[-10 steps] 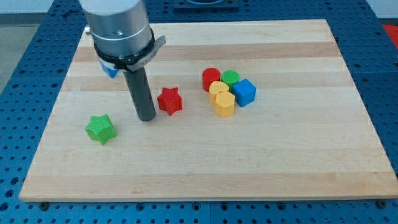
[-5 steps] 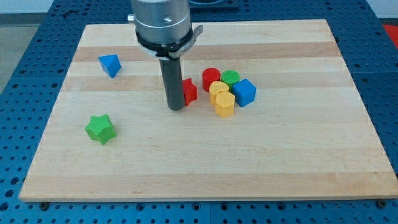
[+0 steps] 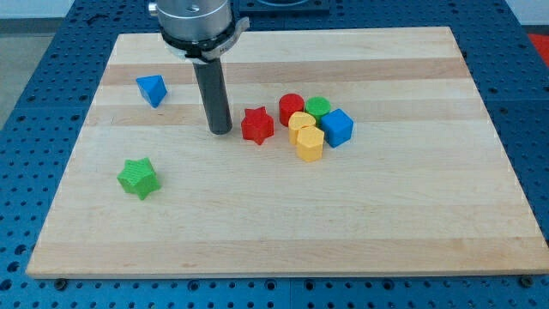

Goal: Slide the red star closer to the group of blocks

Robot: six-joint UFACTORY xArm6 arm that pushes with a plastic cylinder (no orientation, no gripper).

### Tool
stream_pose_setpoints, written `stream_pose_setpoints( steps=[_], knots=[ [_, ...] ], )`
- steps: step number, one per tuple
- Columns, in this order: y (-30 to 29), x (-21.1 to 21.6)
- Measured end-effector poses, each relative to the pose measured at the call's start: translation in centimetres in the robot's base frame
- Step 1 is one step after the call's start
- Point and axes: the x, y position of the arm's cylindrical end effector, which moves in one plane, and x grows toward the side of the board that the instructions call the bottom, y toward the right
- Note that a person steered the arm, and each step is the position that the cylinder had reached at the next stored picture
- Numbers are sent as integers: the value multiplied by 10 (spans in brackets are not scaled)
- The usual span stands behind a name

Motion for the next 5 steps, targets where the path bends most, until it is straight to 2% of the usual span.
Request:
stream_pose_setpoints(
  steps=[4, 5],
  knots=[
    [40, 0],
    [21, 1]
  ],
)
